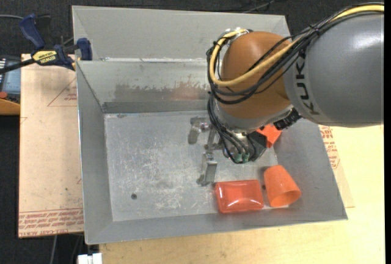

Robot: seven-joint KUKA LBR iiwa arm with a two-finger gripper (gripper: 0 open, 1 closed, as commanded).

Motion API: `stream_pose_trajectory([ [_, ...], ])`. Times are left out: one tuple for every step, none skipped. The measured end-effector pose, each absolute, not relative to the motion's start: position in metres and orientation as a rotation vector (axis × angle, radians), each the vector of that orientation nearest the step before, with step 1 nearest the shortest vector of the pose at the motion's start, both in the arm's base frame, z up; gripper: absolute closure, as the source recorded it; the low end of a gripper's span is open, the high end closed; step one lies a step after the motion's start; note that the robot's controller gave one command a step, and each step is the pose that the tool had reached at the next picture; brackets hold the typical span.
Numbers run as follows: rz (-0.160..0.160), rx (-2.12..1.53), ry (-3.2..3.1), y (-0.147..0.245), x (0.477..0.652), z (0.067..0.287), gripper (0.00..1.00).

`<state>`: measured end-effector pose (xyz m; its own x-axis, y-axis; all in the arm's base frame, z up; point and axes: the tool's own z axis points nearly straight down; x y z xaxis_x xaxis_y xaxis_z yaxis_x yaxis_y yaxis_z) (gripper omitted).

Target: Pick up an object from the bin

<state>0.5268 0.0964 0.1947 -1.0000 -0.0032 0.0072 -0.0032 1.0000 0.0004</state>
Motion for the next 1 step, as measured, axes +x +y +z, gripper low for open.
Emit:
stream_pose_trajectory([
  [-0.002,-0.001,-3.142,0.0957,0.5284,0.1994,0.0],
])
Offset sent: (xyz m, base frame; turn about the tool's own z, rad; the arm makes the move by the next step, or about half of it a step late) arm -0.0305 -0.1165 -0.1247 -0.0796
